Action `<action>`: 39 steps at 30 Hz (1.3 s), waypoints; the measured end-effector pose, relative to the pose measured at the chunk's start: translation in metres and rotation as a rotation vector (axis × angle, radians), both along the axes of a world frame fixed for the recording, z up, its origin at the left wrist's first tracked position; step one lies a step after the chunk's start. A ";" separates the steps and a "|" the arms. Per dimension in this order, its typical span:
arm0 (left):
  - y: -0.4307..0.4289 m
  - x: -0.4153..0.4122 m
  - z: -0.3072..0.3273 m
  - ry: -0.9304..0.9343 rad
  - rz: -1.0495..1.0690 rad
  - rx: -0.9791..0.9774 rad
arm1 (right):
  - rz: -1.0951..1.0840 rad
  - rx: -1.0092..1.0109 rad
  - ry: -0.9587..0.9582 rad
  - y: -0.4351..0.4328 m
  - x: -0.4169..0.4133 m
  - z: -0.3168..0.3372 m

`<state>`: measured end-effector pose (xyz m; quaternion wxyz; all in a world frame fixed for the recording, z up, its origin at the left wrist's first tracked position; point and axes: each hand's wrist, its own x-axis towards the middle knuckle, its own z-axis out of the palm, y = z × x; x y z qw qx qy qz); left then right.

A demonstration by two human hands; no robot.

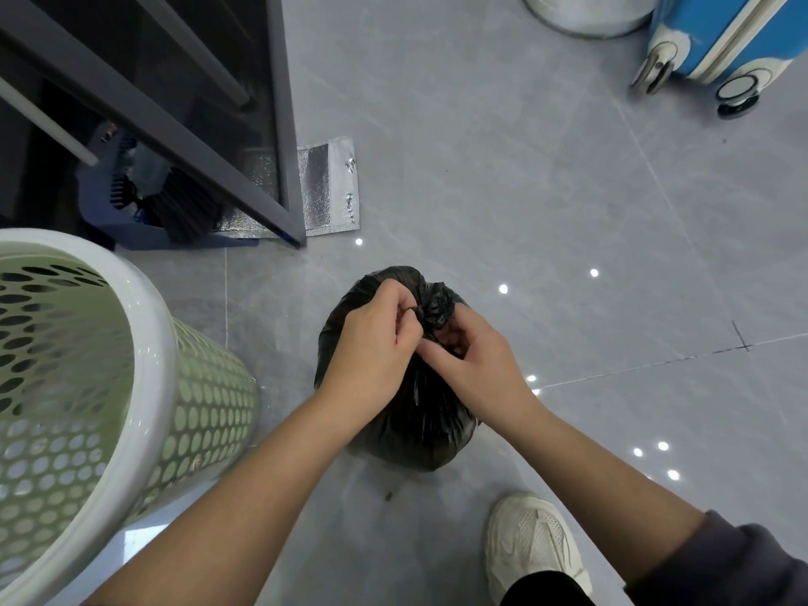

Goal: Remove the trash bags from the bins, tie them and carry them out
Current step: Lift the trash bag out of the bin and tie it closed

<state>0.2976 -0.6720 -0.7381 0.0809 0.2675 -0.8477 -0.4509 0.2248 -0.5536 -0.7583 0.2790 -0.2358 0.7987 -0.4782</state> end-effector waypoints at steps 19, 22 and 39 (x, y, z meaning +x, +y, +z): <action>-0.003 0.003 0.010 0.002 -0.231 -0.225 | 0.164 0.051 0.153 0.013 -0.022 0.013; -0.006 0.002 0.009 0.043 -0.221 -0.210 | 0.102 -0.051 0.131 0.018 -0.028 0.015; -0.004 0.004 0.006 0.086 -0.203 -0.110 | -0.019 -0.108 -0.060 0.010 -0.021 0.015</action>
